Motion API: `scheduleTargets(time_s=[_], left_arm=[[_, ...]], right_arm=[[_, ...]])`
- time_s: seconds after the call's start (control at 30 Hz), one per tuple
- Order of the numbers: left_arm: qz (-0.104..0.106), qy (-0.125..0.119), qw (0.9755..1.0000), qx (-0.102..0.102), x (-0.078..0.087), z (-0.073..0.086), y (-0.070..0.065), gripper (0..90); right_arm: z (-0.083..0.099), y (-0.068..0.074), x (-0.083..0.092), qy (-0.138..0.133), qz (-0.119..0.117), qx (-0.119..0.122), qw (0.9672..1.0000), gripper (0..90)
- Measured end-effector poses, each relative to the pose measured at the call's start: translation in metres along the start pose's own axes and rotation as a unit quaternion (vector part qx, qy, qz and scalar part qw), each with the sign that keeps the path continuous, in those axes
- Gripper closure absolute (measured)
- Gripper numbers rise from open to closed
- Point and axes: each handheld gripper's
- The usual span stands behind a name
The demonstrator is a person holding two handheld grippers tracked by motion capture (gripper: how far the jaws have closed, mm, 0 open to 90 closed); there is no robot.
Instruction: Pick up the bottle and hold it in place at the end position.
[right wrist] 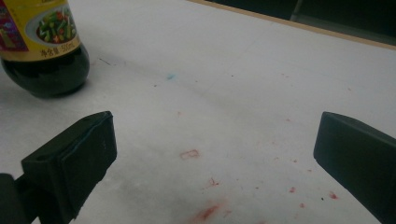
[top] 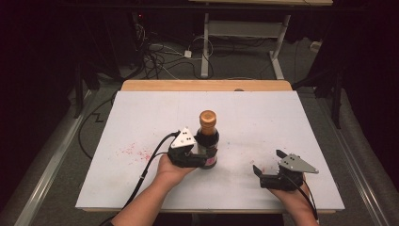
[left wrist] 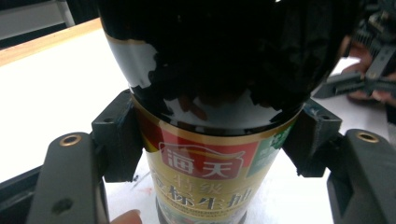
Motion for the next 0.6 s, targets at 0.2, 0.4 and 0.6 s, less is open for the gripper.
scheduleTargets(time_s=[0.2, 0.4, 0.6], left_arm=[[-0.018, 0.018, 0.9991, -0.033, -0.008, -0.016, 0.015, 29.3], [-0.028, -0.018, 0.9994, -0.002, -0.021, -0.022, 0.022, 29.2], [-0.033, -0.023, 0.9992, 0.002, -0.033, -0.030, 0.038, 29.2]], right_arm=[[0.000, -0.001, 0.001, -0.004, 0.001, 0.002, 1.0000, 0.5], [0.000, -0.001, 0.002, -0.004, 0.001, 0.001, 1.0000, 0.5], [0.000, -0.002, 0.002, -0.004, 0.003, -0.001, 1.0000, 0.5]])
Point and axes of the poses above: each handheld gripper's, and its own axes: x roughly backward along the jaws, z roughly out of its underside, y roughly to its left, and after that the axes turned 1 degree about y, right-handed
